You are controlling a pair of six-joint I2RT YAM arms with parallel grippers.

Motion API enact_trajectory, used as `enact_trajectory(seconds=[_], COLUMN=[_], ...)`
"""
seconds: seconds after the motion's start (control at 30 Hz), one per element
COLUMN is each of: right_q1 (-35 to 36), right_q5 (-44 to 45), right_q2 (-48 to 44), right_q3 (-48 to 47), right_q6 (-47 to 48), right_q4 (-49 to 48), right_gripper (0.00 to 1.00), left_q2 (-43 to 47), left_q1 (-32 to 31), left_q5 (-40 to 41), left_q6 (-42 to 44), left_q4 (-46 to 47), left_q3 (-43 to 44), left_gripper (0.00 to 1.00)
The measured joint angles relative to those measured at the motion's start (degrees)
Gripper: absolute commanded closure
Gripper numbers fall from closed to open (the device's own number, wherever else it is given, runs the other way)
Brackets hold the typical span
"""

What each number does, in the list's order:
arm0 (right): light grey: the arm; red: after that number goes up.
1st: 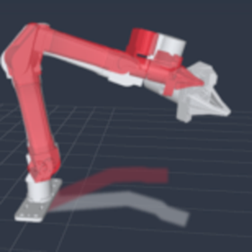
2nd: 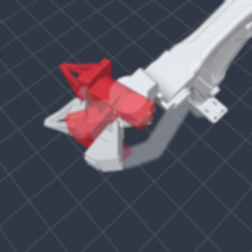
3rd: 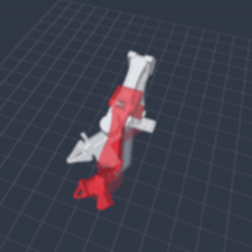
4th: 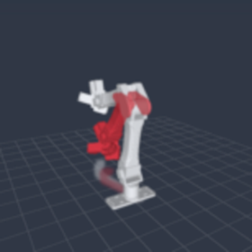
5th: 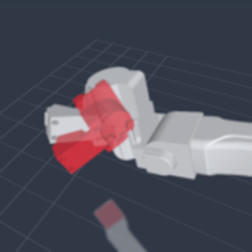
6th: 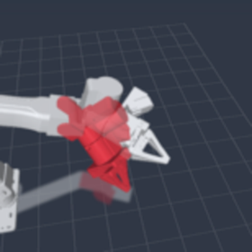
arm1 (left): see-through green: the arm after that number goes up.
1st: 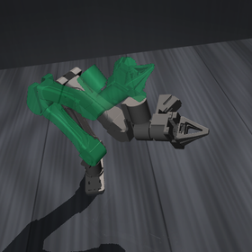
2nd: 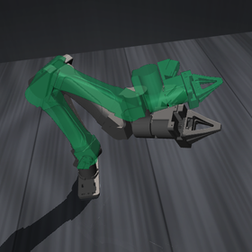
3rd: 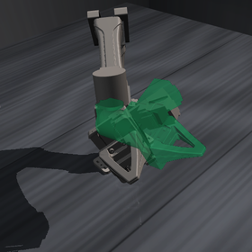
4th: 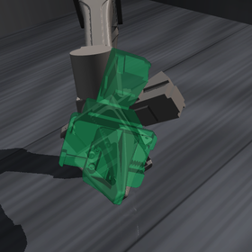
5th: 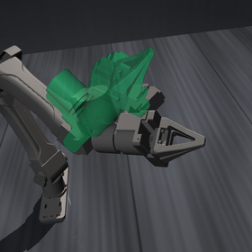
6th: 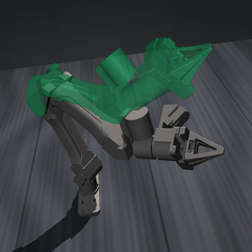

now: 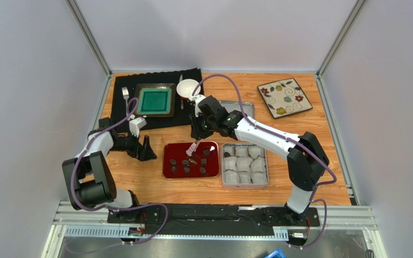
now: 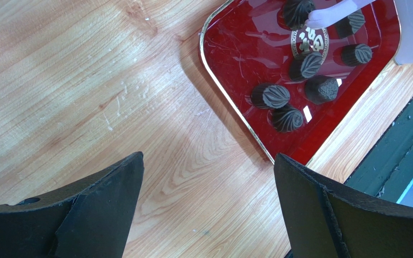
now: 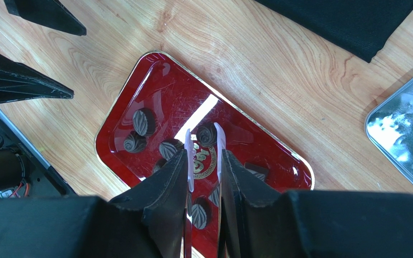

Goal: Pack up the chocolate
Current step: Pick up the fake chocolate from the plate.

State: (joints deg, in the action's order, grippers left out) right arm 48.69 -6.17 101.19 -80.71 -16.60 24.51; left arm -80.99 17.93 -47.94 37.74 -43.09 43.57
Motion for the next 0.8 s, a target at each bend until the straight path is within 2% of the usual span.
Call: enact_trajectory(seconds=[0.5,0.63,0.8], right_q1=[0.52,1.07,1.16], right_q5=[-0.35,-0.39,-0.37], right_q2=[1.73,2.19,2.19], right_q3=[-0.76,-0.96,-1.11], right_q6=[0.26,0.37,0.52], right_q4=[0.04,0.04,0.04], right_gripper=[0.71,0.77,0.9], left_q2=[0.0,0.0,0.0], left_q1=[0.33,0.5,0.59], left_q5=[-0.24,-0.26,-0.33], left_q6=[0.15,0.15,0.17], left_q4=[0.0,0.0,0.0], left_q3=[0.0,0.0,0.0], left_gripper=[0.01,0.01,0.01])
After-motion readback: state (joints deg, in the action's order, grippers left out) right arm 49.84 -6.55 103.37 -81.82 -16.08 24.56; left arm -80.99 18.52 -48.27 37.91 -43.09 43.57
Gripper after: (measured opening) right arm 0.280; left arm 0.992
